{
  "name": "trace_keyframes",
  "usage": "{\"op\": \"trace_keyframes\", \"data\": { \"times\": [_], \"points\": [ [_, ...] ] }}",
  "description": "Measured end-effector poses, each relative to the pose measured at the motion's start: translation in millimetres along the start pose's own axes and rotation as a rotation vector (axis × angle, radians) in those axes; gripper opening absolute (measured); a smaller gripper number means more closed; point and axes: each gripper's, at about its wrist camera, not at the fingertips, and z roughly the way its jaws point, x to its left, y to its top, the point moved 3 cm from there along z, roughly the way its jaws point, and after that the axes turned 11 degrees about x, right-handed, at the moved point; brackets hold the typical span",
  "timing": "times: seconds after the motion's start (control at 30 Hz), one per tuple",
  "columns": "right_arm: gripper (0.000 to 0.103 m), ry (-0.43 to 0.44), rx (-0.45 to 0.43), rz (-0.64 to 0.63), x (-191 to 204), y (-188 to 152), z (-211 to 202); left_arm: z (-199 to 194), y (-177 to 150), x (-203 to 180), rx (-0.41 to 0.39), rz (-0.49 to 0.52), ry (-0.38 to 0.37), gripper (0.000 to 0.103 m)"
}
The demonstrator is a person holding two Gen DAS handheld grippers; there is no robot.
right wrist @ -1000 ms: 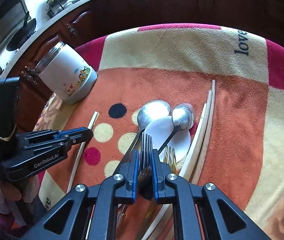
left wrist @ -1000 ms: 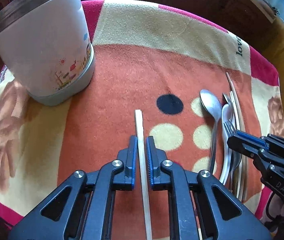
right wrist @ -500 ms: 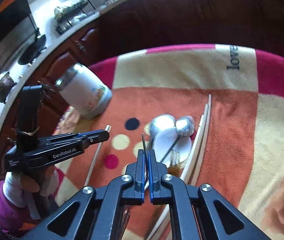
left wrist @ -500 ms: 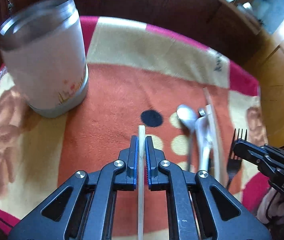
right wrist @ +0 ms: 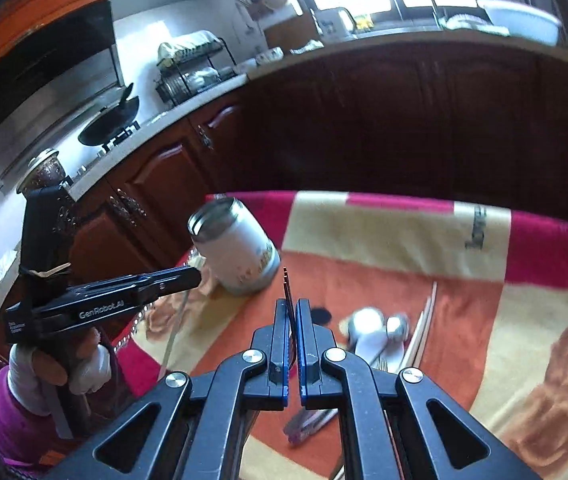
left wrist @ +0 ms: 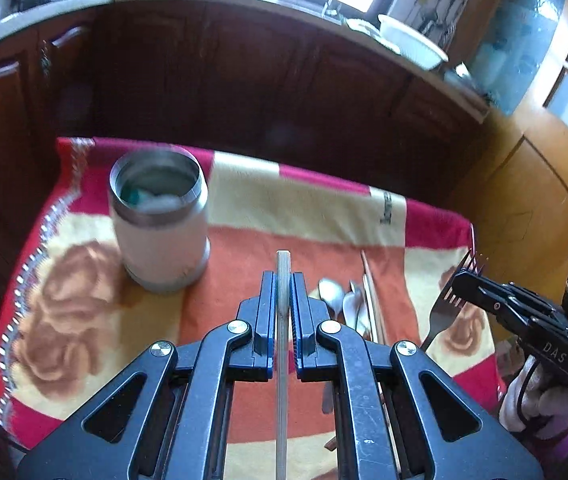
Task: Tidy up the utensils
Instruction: 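Lift the chopstick with left gripper while right gripper carries the fork toward the white jar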
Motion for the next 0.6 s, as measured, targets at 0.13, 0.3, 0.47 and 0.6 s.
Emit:
{"op": "trace_keyframes", "data": {
  "times": [0.13, 0.3, 0.47, 0.6],
  "points": [
    [0.002, -0.015, -0.055, -0.036, 15.5, 29.9, -10.0, -28.2, 25.5, 15.2, -0.076, -0.018, 0.015, 0.005],
    [0.002, -0.032, -0.127, -0.085, 42.2, 77.6, -16.0, -49.7, 73.4, 45.2, -0.182, -0.045, 0.077, 0.005],
    [0.002, -0.037, -0.193, -0.113, 63.2, 123.0, -12.2, -50.7, 124.0, 81.9, -0.245, -0.106, 0.096, 0.005],
    [0.002, -0.050, -0.230, -0.133, 75.5, 159.5, 2.7, -39.2, 151.7, 98.7, -0.285, -0.114, 0.110, 0.005]
  ]
}}
